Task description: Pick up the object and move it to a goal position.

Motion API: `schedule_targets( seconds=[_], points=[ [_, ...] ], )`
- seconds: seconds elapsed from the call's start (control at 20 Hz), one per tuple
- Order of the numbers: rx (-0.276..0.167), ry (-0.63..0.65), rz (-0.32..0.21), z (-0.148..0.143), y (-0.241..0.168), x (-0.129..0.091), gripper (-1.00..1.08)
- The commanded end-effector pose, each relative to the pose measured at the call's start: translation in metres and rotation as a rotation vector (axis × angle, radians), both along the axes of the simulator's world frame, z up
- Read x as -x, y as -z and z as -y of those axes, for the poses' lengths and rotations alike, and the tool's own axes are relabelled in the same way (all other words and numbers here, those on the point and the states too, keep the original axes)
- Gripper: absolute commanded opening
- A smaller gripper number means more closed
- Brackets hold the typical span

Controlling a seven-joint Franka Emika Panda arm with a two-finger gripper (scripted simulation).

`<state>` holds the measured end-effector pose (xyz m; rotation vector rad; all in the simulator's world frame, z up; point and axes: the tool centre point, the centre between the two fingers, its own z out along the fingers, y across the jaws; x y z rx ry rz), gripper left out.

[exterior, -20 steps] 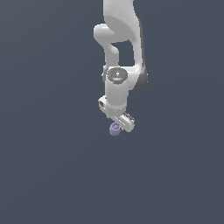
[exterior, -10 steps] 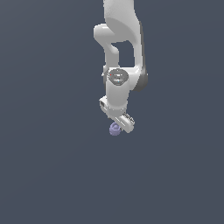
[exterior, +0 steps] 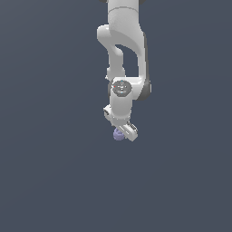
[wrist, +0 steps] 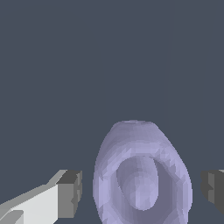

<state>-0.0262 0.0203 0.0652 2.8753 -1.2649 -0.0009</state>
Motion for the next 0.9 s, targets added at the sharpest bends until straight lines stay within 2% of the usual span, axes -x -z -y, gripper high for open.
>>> schedule_targets(
  seconds=[0.0,0.2,0.25,0.85],
  points=[
    [0.0,0.001,0.001,-0.0001,0.0094,-0.0001,1.0],
    [0.0,0.001,0.001,-0.0003,0.0139,-0.001,1.0],
    [0.0,0.001,0.001,-0.0003,0.0139,-0.001,-1.0],
    [-0.001,0.0,0.002,-0.0004,0.0131,-0.0019,-1.0]
  ],
)
